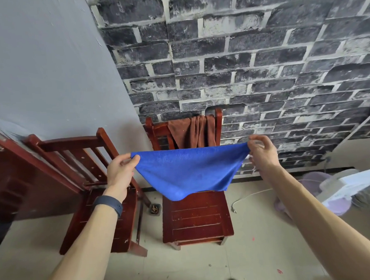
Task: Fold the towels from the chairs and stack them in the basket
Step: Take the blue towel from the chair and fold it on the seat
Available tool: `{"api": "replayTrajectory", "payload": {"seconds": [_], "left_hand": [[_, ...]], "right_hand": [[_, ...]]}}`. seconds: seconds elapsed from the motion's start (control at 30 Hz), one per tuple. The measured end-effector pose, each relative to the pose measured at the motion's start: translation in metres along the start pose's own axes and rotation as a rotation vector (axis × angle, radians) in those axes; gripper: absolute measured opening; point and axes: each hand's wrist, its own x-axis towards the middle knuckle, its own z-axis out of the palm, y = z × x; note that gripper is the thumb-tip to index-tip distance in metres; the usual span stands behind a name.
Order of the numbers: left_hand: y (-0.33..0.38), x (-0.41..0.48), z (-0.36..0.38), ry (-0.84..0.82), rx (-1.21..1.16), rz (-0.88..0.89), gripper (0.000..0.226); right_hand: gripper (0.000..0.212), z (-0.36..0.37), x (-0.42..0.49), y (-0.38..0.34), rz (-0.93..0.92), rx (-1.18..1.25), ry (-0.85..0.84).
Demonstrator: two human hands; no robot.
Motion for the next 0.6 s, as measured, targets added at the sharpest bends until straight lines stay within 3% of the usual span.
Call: {"api": "replayTrajectory", "payload": {"seconds": [0.13, 0.23, 0.43, 0.6], "left_hand": [[-0.007, 0.0, -0.007, -0.02, -0.012, -0.006, 0.028], [-0.013, -0.007, -0.013, -0.093, 0.064, 0.041, 0.032], [-0.062, -0.024, -0.032, -0.105, 0.653, 0.168, 0.02], [-0.112, -0.05, -0.038, -0.067, 0.833, 0.081, 0.01]], "right_hand": [[0.025, 0.001, -0.007, -0.001, -0.018, -0.043, -0.075], [0.037, 0.0, -0.014, 0.007, -0.131, -0.342, -0.102], [0.034, -0.007, -0.032, 0.062, -0.332, -0.742, -0.076], [0.03, -0.016, -0.058, 0.124, -0.208, -0.887, -0.094]]}}
